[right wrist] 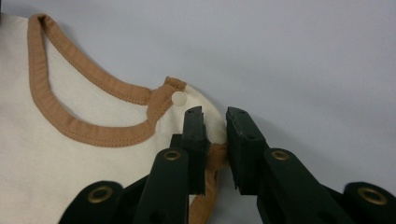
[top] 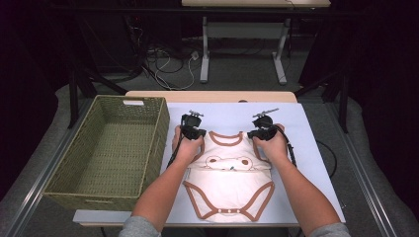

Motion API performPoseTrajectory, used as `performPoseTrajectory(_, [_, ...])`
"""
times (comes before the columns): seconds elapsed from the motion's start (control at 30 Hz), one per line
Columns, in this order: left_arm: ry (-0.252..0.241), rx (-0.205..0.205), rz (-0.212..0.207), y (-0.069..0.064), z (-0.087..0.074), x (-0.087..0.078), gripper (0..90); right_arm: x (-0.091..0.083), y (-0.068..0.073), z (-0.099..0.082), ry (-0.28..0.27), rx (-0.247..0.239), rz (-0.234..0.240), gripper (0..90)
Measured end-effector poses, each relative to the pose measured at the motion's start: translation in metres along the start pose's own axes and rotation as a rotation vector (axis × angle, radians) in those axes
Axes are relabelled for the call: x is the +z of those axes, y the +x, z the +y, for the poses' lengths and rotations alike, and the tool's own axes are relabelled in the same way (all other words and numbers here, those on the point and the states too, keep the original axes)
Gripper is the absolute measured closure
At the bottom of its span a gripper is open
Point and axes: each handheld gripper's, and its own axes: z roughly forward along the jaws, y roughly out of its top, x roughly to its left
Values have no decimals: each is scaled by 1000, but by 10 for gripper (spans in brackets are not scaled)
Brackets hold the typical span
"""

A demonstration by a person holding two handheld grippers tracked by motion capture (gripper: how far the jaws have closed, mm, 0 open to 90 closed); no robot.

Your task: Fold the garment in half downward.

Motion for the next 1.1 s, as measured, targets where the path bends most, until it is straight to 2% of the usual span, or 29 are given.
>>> performPoseTrajectory(0.1, [-3, 13, 0, -1, 1, -3, 890, -4, -1, 0, -14, 6, 4, 781])
performPoseTrajectory(0.23, [-20, -2, 6, -3, 2, -10, 890, -12, -1, 1, -32, 31, 20, 783])
performPoseTrajectory(0.43, [-32, 9, 8, -7, 4, -20, 890, -24, 1, 1, -59, 50, 38, 785])
performPoseTrajectory(0.47, [-33, 20, 11, -7, 4, -22, 890, -26, 1, 1, -65, 45, 36, 786])
performPoseTrajectory(0.63, [-50, 22, 3, -8, 5, -32, 890, -38, 4, 2, -93, 63, 31, 786])
performPoseTrajectory(0.83, [-74, 4, -11, -11, 1, -45, 891, -50, 10, 0, -105, 49, 49, 787])
performPoseTrajectory(0.93, [-81, 18, -5, -13, -2, -51, 892, -55, 12, -1, -113, 48, 59, 786])
performPoseTrajectory(1.1, [-101, 23, -20, -16, -7, -62, 892, -65, 13, -5, -138, 51, 78, 787])
